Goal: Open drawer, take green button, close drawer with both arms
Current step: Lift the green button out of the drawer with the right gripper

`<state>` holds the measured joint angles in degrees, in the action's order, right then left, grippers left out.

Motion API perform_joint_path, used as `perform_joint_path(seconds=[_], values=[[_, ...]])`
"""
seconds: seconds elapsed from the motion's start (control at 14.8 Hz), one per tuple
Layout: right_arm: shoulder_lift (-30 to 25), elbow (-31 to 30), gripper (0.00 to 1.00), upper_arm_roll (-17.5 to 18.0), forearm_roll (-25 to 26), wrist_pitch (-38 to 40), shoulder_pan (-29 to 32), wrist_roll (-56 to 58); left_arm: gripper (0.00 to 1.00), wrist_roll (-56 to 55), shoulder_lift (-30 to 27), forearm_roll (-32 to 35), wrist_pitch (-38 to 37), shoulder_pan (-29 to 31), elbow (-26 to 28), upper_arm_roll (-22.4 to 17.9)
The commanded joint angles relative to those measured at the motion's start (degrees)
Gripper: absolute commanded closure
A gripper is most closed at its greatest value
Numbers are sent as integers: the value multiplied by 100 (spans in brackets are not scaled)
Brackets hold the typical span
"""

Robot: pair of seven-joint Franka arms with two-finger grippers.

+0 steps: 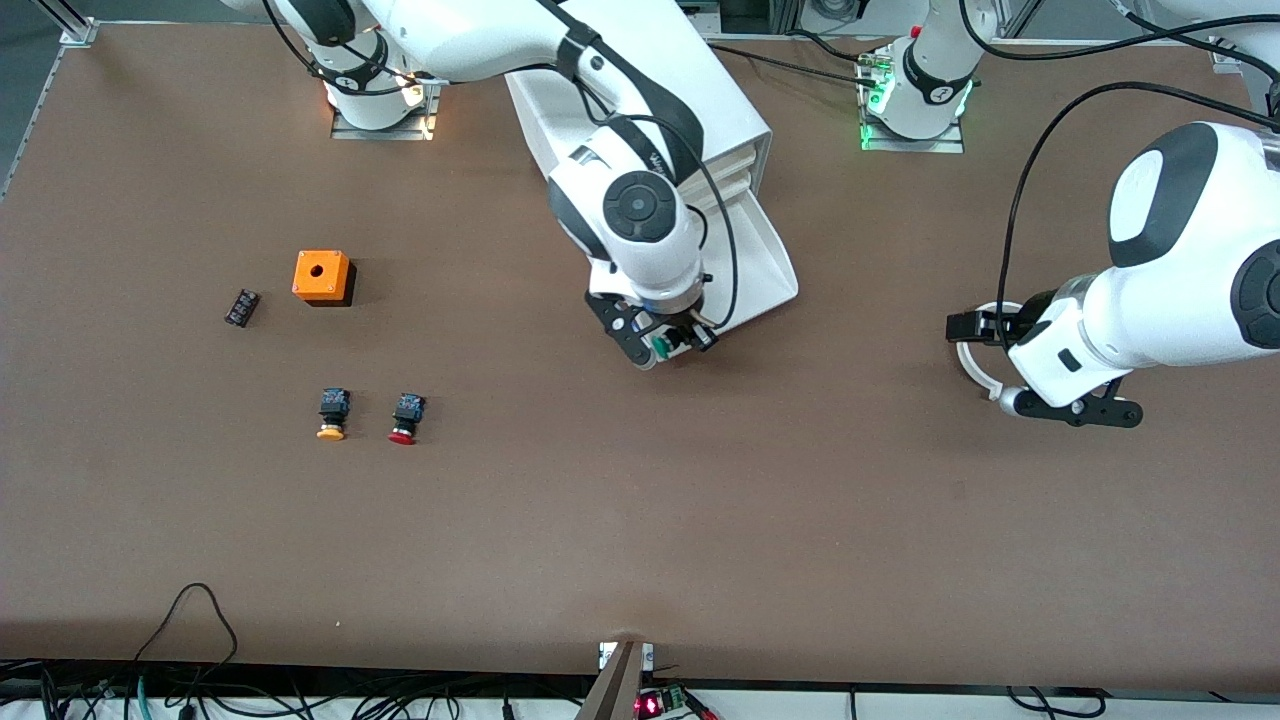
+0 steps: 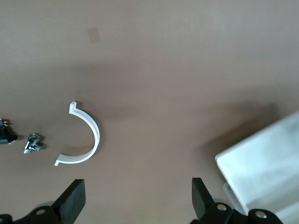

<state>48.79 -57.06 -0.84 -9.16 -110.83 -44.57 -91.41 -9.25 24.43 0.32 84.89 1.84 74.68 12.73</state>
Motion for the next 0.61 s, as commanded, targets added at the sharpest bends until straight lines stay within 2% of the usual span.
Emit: perform_joint_path(seconds=[0.0,0.54], values=[[-203,-15,100,75,19,456,369,1095,0,-717,45,-13,421,-96,160,80],[-291,-173,100,66,-218,1011,1336,4400,0,-2773,27,-94,2442,-227,1627,459]])
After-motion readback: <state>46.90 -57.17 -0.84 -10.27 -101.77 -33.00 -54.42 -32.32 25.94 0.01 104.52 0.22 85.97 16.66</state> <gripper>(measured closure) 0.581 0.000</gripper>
